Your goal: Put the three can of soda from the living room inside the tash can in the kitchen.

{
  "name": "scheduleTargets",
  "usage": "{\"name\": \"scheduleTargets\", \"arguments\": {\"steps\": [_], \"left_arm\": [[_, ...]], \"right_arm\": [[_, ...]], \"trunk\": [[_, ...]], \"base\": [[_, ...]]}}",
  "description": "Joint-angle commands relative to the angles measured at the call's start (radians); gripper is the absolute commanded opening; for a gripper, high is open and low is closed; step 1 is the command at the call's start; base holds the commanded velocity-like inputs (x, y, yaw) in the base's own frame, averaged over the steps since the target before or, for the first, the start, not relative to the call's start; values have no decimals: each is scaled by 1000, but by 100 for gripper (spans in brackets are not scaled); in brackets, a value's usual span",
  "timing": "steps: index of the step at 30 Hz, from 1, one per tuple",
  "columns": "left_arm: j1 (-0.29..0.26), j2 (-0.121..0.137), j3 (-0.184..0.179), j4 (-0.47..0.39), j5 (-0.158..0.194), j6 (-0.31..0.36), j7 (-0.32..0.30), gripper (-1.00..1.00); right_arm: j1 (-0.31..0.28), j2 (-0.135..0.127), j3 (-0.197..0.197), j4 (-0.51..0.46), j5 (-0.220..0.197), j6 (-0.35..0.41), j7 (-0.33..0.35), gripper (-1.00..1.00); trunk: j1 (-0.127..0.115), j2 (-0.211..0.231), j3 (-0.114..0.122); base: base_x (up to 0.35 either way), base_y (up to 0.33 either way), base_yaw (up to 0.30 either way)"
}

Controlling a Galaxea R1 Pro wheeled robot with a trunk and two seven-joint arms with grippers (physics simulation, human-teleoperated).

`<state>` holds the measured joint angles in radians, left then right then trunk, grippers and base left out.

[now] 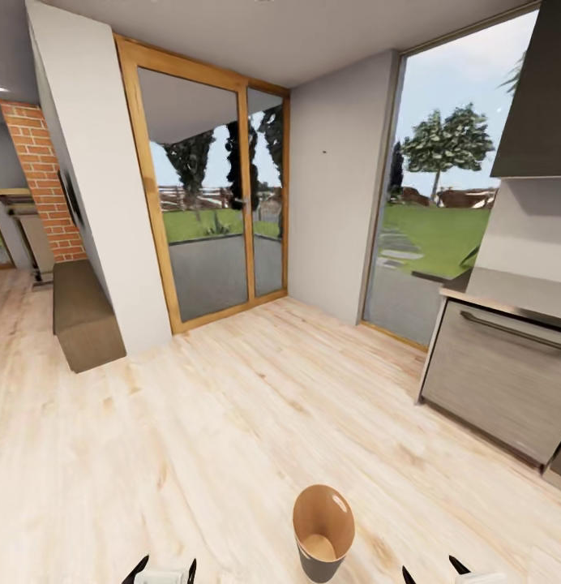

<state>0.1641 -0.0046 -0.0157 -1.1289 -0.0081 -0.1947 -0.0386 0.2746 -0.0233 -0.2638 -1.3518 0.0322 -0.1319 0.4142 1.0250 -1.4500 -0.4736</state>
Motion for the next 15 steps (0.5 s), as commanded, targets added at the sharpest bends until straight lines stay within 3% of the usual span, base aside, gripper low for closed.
{"name": "scheduleTargets", "arguments": {"steps": [1, 6, 15], "left_arm": [[0, 0, 0, 0, 0, 0, 0, 100], [0, 0, -1, -2, 0, 0, 0, 100], [0, 0, 0, -1, 0, 0, 0, 100]], "right_arm": [[0, 0, 0, 0, 0, 0, 0, 100], [0, 0, 0, 2, 0, 0, 0, 100], [0, -1, 19, 3, 0, 1, -36, 100]], "trunk": [[0, 0, 1], [0, 0, 4], [0, 0, 8]], "base": [[0, -222, 249], [-13, -138, 249], [-81, -22, 233]]}}
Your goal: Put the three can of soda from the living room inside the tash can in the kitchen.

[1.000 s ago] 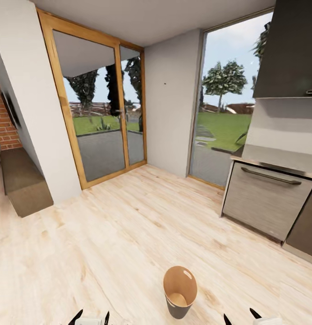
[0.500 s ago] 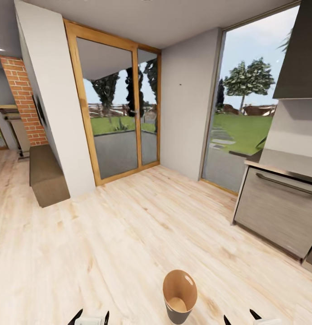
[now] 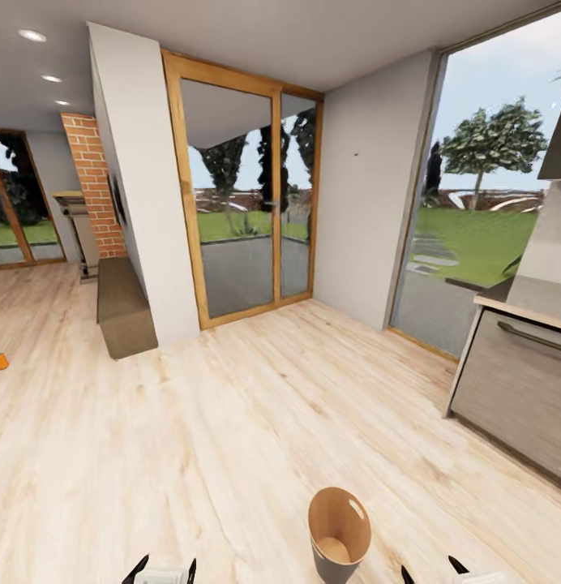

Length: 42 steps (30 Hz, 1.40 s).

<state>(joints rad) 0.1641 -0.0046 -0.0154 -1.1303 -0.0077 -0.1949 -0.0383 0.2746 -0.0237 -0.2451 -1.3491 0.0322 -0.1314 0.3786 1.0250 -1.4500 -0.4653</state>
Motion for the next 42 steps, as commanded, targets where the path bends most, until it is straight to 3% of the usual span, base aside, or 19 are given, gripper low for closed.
{"name": "scheduleTargets", "arguments": {"steps": [1, 12, 20, 42], "left_arm": [[0, 0, 0, 0, 0, 0, 0, 100], [0, 0, -1, -1, 0, -1, 0, 100], [0, 0, -1, -2, 0, -1, 0, 100], [0, 0, 2, 0, 0, 0, 0, 100]], "right_arm": [[0, 0, 4, 0, 0, 0, -7, 100], [-4, -2, 52, 33, 2, 1, -96, 100], [-5, -1, 60, 34, 3, 1, -104, 100], [-5, -1, 61, 35, 3, 1, -106, 100]], "trunk": [[0, 0, 0], [0, 0, 1], [0, 0, 2], [0, 0, 4]], "base": [[-83, -3, 130], [-55, -1, 40], [-4, 0, 81], [0, 0, 239]]}}
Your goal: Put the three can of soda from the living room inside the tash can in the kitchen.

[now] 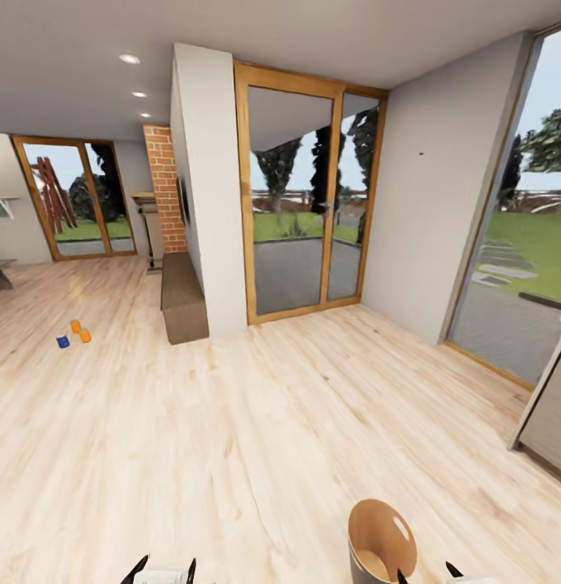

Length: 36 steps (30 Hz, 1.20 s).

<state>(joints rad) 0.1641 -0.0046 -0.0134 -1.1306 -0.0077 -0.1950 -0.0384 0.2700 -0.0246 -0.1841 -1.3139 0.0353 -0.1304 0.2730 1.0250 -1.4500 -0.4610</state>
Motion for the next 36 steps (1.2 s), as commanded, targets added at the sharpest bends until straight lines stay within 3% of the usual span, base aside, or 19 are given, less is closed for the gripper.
{"name": "scheduleTargets", "arguments": {"steps": [1, 13, 16, 17, 20, 23, 27, 28, 30, 31, 34, 35, 36], "left_arm": [[0, 0, 0, 0, 0, 0, 0, 100], [-2, 0, 3, 6, -2, 2, 0, 100], [-4, 0, 4, 7, -3, 5, 0, 100], [-5, 0, 4, 7, -3, 6, 0, 100], [-5, -1, 5, 8, -3, 7, 0, 100], [-6, -1, 4, 9, -3, 9, 0, 100], [-6, -1, 4, 9, -3, 9, 0, 100], [-6, -1, 4, 9, -3, 9, 0, 100], [-6, -1, 4, 8, -3, 9, -1, 100], [-6, -1, 4, 8, -3, 9, -1, 100], [-6, -1, 5, 8, -2, 9, -1, 100], [-6, -1, 5, 8, 0, 8, -2, 100], [-6, -1, 6, 8, 0, 8, -2, 100]], "right_arm": [[0, 0, 0, 0, 0, 0, 0, 100], [-12, -5, -5, -10, -1, 18, 1, 100], [-31, -7, -6, -53, -1, 103, 1, 100], [-49, -8, -6, -84, -1, 186, 0, 100], [-96, -12, -6, -125, 0, 328, 0, 100], [-288, -17, -7, -140, 38, 632, 0, 100], [-468, -30, -7, -58, 98, 860, 8, 100], [-567, -46, -7, 16, 117, 960, 14, 100], [-661, -63, -6, 109, 129, 1035, 18, 100], [-661, -63, -6, 109, 129, 1035, 18, 100], [-793, -85, -5, 287, 141, 1103, 20, 100], [-929, -107, -5, 492, 150, 1135, 19, 100], [-974, -114, -4, 563, 153, 1142, 18, 100]], "trunk": [[0, 0, 0], [0, 0, 0], [0, 0, 0], [0, 0, 0], [0, 0, 0], [0, 0, 0], [0, 0, 0], [0, 0, 0], [0, 0, 0], [0, 0, 0], [0, 0, 0], [0, 0, 0], [0, 0, 0]], "base": [[0, 0, 245], [99, -61, 98], [138, -90, 5], [72, -47, 2], [47, -31, 1], [16, -11, 1], [6, -4, 0], [3, -2, 0], [2, -1, 0], [2, -1, 0], [1, -1, 0], [0, 0, 0], [0, 0, 0]]}}
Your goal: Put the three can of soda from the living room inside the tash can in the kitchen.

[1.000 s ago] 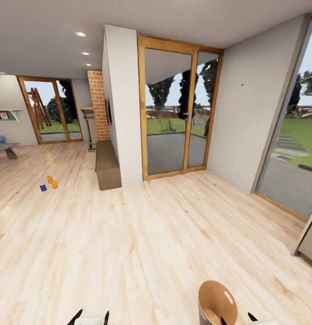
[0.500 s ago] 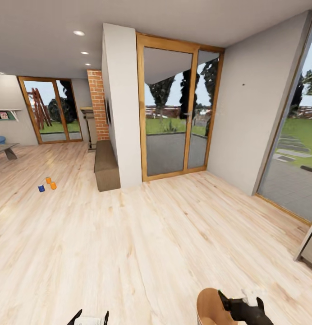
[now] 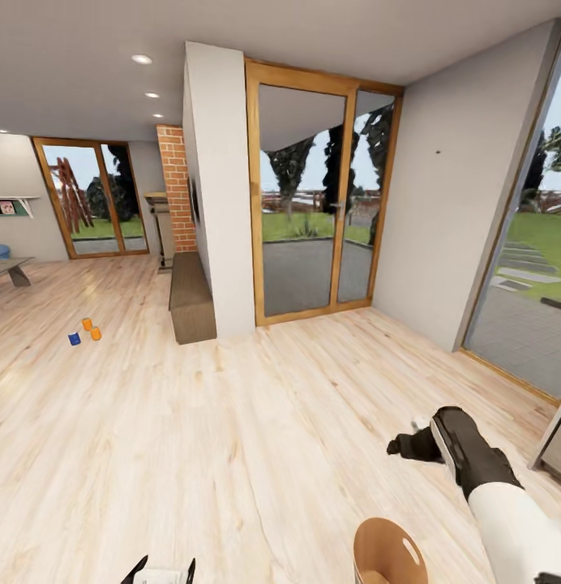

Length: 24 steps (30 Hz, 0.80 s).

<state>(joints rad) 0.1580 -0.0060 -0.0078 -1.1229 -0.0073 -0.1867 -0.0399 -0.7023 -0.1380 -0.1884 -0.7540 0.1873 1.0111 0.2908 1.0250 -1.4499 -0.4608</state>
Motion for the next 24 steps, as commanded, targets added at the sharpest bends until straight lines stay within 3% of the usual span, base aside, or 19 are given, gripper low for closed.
{"name": "scheduleTargets", "arguments": {"steps": [1, 2, 3, 7, 8, 16, 22, 24], "left_arm": [[0, 0, 0, 0, 1, 0, 0, 100], [0, 0, 1, -1, 1, 0, -1, 100], [0, 0, 1, -1, 2, 0, -1, 100], [0, 0, 1, -1, 5, 1, -1, 100], [0, 0, 0, -3, 7, 3, -1, 100], [0, 0, -2, -4, 7, 10, -3, 100], [0, -1, -4, -5, 4, 21, -3, 100], [0, -1, -4, -6, 4, 26, -3, 100]], "right_arm": [[-46, -6, 1, 72, 3, 5, -1, 100], [-128, -15, 2, 196, 6, 12, -3, 100], [-165, -18, 3, 248, 8, 14, -5, 100], [-279, -33, 11, 385, 10, 21, -10, 100], [-334, -45, 19, 438, 11, 31, -11, 100], [-369, -51, 34, 473, 11, 36, -12, 100], [-377, -58, 106, 481, 11, 36, -10, 100], [-377, -68, 111, 481, 11, 36, -9, 100]], "trunk": [[0, 0, 0], [0, 0, 0], [0, 0, 0], [0, 0, 0], [4, -7, -3], [34, -63, -28], [57, -105, -47], [65, -119, -53]], "base": [[0, 0, 0], [0, 0, 0], [0, 0, 0], [0, 0, 0], [0, 0, 0], [0, 0, 0], [0, 0, 0], [0, 0, 0]]}}
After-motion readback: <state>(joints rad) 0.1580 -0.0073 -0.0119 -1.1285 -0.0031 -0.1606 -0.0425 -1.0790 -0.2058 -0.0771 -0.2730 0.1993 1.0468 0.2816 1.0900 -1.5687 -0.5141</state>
